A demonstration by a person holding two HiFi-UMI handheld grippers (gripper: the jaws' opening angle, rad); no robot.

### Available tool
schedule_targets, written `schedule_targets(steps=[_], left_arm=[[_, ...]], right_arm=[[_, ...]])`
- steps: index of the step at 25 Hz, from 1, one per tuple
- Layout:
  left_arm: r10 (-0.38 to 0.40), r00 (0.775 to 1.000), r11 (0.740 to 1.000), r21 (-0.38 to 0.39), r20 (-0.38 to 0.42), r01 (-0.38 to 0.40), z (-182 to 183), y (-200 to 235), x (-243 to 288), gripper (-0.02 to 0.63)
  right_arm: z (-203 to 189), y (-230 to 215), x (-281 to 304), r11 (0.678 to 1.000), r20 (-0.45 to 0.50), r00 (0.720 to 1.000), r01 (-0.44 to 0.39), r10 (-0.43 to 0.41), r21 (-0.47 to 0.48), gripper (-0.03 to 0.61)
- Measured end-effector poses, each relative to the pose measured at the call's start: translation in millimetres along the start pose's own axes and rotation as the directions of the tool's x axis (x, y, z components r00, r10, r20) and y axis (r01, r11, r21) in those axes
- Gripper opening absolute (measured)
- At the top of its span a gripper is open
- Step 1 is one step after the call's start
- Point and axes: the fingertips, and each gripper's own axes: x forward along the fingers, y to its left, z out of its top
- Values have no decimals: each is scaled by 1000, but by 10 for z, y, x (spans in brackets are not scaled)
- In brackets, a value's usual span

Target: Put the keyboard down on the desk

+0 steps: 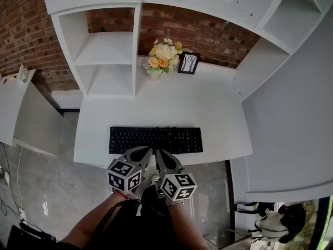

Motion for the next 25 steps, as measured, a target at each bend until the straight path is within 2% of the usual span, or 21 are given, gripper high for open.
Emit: schedule_targets(steps=[4,10,19,25], left_arm=[[16,997,996,83,77,-22,222,-6,-164,-11],[35,985,992,111,169,-54,462,41,-375,-9],[33,970,983,169,242,-76,677,-71,-585,-9],[7,965,974,218,260,-66,688,-231,-670,-9]], right_arm=[[185,137,-110,998,65,998,-2,6,-64,2],[451,325,-209,980,125,992,4,21,-201,2],[596,457,-399,966,179,984,30,17,-258,2],[640,544,-523,963,210,978,45,12,-265,2]])
